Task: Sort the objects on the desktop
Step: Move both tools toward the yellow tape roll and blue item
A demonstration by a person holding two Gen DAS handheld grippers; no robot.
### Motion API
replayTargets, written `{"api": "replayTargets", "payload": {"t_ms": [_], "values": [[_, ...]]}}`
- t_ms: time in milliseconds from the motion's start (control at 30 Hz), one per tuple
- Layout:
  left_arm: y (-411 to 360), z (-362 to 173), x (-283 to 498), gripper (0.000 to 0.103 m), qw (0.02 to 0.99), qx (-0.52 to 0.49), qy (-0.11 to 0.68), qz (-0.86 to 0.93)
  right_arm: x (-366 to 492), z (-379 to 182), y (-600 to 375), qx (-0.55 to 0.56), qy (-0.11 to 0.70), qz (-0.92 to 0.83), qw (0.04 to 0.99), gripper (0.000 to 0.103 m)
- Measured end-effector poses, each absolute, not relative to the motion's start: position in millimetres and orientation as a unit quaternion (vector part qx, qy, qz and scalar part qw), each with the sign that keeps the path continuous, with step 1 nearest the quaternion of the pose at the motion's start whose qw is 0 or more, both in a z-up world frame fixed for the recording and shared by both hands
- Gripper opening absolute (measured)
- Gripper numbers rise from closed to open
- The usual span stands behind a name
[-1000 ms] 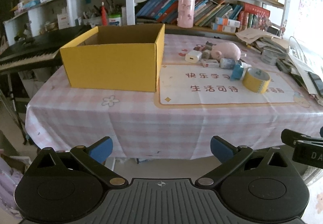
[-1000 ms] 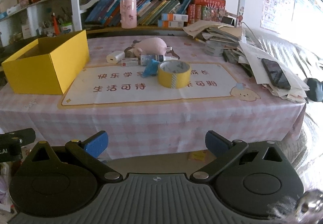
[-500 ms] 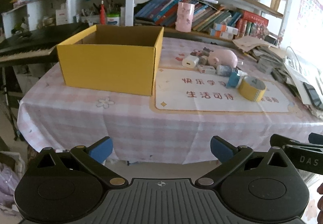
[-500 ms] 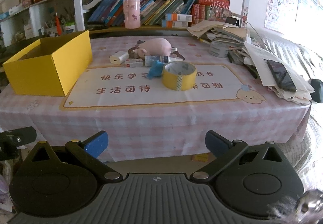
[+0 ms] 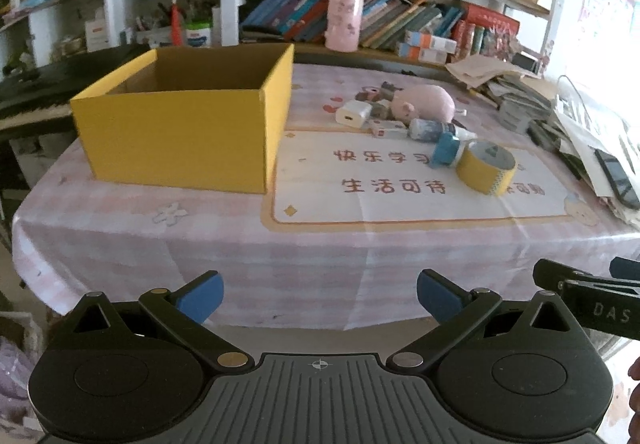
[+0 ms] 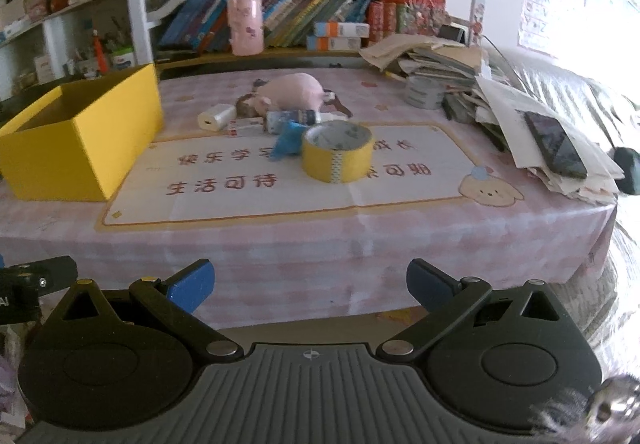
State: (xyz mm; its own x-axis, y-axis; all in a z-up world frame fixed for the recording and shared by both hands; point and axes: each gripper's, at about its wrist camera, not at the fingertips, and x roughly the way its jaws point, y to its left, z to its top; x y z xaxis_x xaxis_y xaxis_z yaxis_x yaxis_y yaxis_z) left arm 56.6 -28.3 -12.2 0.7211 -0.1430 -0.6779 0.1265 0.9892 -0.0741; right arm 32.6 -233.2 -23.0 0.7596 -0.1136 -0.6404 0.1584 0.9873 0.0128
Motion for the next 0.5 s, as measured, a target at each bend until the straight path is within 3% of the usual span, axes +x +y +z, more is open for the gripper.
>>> {"api": "replayTargets", "payload": {"t_ms": [500], "values": [[-73, -11, 101, 0.103, 0.924, -0.001, 0.365, -0.113, 78, -22, -275, 0.042, 0.350, -0.082, 0.932, 0.103]]}}
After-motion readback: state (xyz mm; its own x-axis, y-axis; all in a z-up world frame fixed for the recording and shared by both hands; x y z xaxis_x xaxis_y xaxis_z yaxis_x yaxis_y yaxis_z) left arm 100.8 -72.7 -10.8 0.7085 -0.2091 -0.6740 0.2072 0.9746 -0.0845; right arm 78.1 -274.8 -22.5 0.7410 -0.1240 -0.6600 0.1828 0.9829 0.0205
